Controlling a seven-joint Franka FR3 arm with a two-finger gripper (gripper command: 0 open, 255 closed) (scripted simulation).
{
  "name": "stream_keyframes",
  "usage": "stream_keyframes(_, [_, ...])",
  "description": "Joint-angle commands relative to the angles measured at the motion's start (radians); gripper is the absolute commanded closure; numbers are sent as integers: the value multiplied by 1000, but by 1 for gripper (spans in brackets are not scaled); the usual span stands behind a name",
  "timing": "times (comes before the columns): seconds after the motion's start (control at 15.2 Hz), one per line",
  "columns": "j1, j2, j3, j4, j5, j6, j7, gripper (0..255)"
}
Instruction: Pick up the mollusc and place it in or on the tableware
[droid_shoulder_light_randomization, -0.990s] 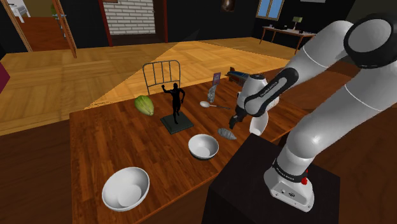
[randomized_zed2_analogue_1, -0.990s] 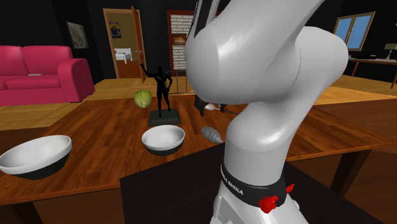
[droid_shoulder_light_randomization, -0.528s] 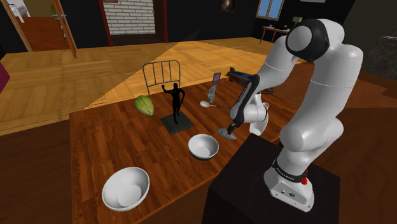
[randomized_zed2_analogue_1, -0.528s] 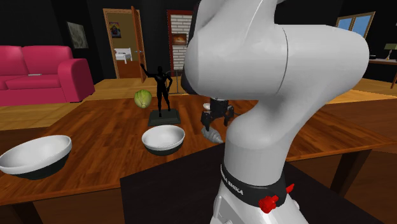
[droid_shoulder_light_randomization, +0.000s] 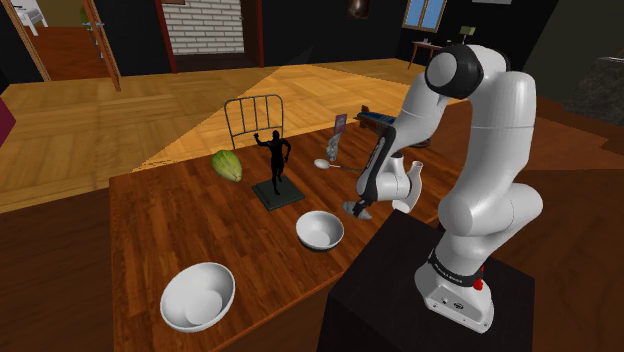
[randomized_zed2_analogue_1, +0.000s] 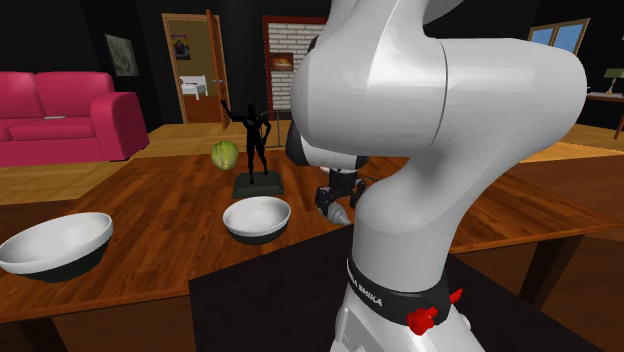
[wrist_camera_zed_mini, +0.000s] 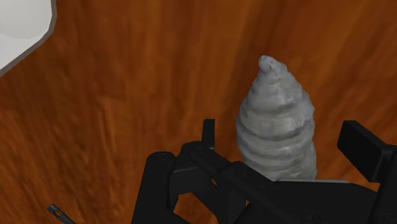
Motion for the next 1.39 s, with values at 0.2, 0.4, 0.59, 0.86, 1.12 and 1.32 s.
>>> stream_keyframes(0.2, [-5, 28, 1, 10, -5, 18, -1, 0])
stream_keyframes(0.4, [-5, 28, 1, 10, -5, 18, -1, 0])
stream_keyframes(0.59, [-5, 28, 1, 10, -5, 18, -1, 255])
stream_keyframes(0.86, [-4, 29, 1, 11, -5, 18, -1, 255])
stream_keyframes(1.12, [-5, 28, 1, 10, -5, 18, -1, 255])
stream_keyframes(1.32, [5, -38, -3, -10, 5, -28, -1, 255])
